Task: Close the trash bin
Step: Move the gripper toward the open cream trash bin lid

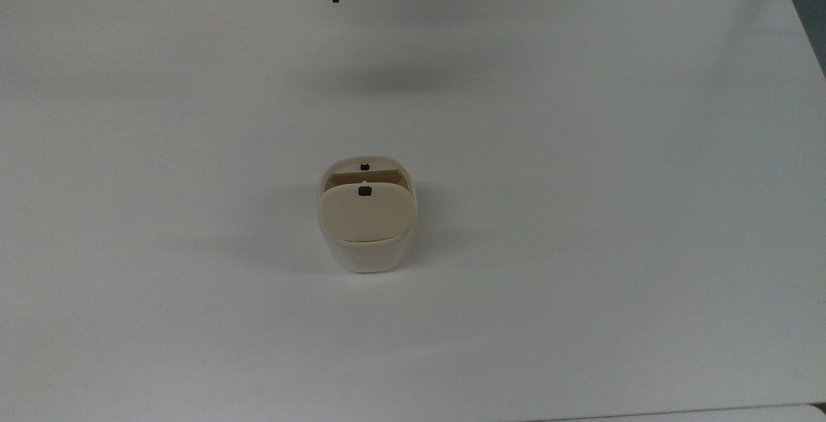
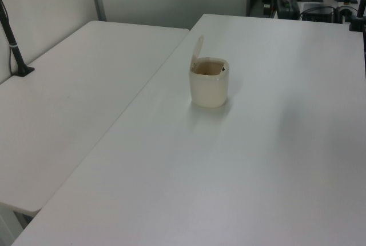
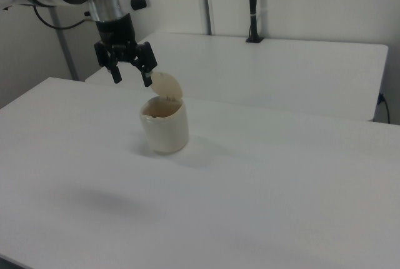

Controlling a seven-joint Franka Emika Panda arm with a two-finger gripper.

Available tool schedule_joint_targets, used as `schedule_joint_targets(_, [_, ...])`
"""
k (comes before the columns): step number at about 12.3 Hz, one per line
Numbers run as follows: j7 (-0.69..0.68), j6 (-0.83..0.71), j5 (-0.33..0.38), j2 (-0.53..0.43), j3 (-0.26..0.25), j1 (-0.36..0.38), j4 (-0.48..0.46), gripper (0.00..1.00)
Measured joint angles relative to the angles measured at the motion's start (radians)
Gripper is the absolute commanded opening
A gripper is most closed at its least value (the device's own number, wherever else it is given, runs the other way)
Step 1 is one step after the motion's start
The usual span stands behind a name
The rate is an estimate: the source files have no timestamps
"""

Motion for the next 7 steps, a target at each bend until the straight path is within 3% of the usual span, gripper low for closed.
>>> schedule_joint_targets(5, [0.0, 0.0, 0.0, 0.0, -0.003, 0.001, 0.0, 1.0])
schedule_joint_targets(6, [0.0, 0.0, 0.0, 0.0, -0.003, 0.001, 0.0, 0.95])
schedule_joint_targets(7, [0.0, 0.0, 0.0, 0.0, -0.003, 0.001, 0.0, 0.61])
